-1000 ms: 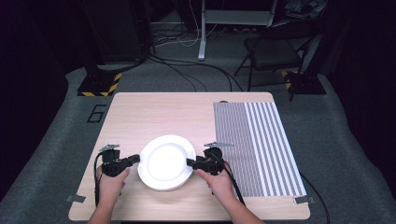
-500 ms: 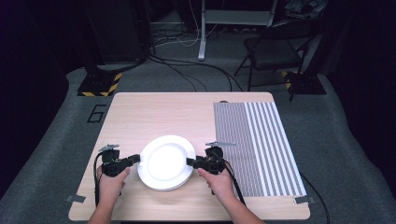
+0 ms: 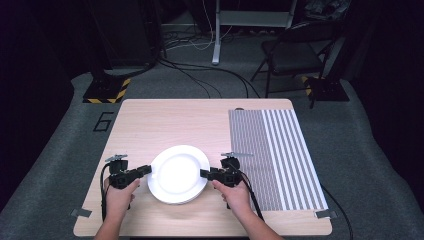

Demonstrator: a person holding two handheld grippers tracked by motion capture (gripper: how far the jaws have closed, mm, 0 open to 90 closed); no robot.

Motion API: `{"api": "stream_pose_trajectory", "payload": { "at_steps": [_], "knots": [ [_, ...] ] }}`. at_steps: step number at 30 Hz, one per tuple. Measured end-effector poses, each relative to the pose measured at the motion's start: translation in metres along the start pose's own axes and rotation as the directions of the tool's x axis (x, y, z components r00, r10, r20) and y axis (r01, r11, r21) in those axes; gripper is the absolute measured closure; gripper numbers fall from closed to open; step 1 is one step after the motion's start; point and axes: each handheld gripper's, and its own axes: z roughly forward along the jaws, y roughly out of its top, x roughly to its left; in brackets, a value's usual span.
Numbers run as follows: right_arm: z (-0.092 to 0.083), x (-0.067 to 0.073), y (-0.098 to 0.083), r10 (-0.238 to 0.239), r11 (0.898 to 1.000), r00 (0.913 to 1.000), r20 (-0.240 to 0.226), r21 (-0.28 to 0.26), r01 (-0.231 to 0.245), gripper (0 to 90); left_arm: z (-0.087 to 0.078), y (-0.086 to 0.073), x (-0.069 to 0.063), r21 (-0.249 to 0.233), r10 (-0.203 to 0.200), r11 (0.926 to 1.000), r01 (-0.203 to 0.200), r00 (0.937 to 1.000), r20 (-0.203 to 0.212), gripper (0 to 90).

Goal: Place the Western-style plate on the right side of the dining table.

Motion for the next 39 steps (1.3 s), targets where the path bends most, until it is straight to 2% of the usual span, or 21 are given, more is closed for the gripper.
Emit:
{"api": "stream_pose_trajectory", "payload": {
  "at_steps": [4,9,15,21,27,32,33,36,39],
  "knots": [
    [0.0,0.0,0.0,-0.002,1.0,1.0,0.0,-0.002,0.002,55.4,0.0,0.0,-0.002,0.008,0.009,0.9999,-0.009,1.0,-0.001,75.2],
    [-0.006,-0.002,0.003,0.012,0.999,0.9999,0.005,-0.039,-0.012,55.6,0.005,-0.002,-0.008,0.026,0.038,0.9989,-0.039,0.9992,0.006,75.6],
    [-0.011,-0.006,0.006,0.024,0.998,0.9997,0.001,-0.05,-0.024,56.2,0.008,-0.003,-0.011,0.025,0.044,0.9987,-0.044,0.999,0.006,75.6],
    [-0.01,-0.005,0.006,-0.008,0.999,0.9996,0.027,-0.049,0.009,59.0,0.008,-0.003,-0.011,0.023,0.055,0.9982,-0.055,0.9985,0.004,75.8],
    [-0.009,-0.003,0.005,-0.048,0.998,0.9976,0.05,-0.028,0.049,60.2,0.008,-0.004,-0.012,0.018,0.051,0.9985,-0.051,0.9987,0.002,75.9],
    [-0.007,0.0,0.003,-0.051,0.999,0.9977,0.045,0.017,0.05,61.6,0.008,-0.004,-0.012,0.015,0.054,0.9984,-0.054,0.9985,-0.001,75.9],
    [-0.007,0.0,0.003,-0.039,0.999,0.9988,0.03,0.029,0.039,61.4,0.008,-0.004,-0.012,0.015,0.056,0.9983,-0.056,0.9984,-0.001,75.9],
    [-0.007,0.001,0.002,-0.027,0.999,0.9989,0.039,0.023,0.026,63.1,0.008,-0.005,-0.013,0.01,0.063,0.998,-0.063,0.998,-0.007,75.9],
    [-0.008,0.0,0.002,0.0,1.0,0.9996,0.028,0.03,-0.001,64.3,0.009,-0.006,-0.014,0.006,0.06,0.9982,-0.06,0.9981,-0.013,75.9]
  ]
}}
